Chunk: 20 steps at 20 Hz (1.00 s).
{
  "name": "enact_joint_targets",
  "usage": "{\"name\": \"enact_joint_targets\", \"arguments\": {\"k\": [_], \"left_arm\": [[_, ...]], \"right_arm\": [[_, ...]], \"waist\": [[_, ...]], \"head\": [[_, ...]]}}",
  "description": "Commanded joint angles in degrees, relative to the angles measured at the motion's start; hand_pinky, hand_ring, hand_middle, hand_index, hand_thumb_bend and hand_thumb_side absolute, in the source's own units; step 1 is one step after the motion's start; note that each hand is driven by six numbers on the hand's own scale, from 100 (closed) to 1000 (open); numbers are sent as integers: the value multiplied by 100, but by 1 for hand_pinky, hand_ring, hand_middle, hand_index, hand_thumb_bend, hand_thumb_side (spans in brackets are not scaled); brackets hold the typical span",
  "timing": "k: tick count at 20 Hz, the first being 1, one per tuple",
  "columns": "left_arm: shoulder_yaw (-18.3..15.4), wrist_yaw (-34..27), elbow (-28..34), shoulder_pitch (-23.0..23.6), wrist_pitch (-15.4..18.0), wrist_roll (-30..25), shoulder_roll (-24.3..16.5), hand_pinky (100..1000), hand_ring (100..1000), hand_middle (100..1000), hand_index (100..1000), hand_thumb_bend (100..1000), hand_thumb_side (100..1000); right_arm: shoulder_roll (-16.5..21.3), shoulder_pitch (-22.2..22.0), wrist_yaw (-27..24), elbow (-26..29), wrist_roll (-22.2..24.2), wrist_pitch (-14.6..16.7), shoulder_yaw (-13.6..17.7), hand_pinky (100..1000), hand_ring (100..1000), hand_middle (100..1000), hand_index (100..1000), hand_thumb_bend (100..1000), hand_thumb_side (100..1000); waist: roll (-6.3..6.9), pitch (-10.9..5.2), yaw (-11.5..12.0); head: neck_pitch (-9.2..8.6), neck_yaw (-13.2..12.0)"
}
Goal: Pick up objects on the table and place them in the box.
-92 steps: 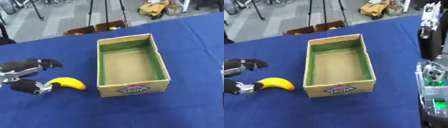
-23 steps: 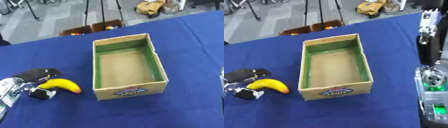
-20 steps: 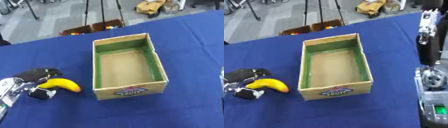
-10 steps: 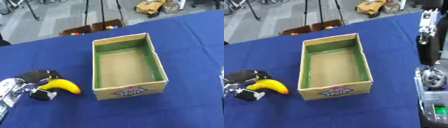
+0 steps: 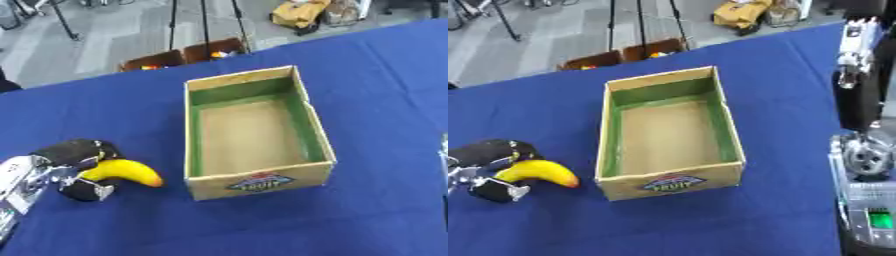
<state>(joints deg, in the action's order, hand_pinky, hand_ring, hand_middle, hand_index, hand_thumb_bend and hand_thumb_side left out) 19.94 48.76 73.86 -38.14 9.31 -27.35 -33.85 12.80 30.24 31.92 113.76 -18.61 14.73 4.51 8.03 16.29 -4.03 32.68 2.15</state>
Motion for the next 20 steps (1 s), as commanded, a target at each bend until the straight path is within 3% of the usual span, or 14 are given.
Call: {"name": "enact_joint_targets", "arguments": {"k": [1, 5, 20], "left_arm": [[-15, 4, 22, -79, -41, 53, -120, 547, 625, 758, 838, 100, 370], [-8, -14, 32, -82, -81, 55, -133, 498, 587, 723, 805, 100, 354], [-156, -135, 393, -50, -318, 199, -206, 461, 556, 684, 774, 100, 349]], "right_arm": [[69, 63, -63, 83, -17, 0, -17, 767, 850, 623, 878, 100, 950], [69, 56, -70, 83, -28, -1, -16, 768, 850, 623, 878, 100, 949], [67, 31, -75, 83, -30, -11, -10, 769, 850, 622, 879, 100, 950]], "waist": [[-34, -78, 14], [-34, -80, 19], [-58, -105, 51]], "head": [[10, 15], [10, 26], [27, 62]]}}
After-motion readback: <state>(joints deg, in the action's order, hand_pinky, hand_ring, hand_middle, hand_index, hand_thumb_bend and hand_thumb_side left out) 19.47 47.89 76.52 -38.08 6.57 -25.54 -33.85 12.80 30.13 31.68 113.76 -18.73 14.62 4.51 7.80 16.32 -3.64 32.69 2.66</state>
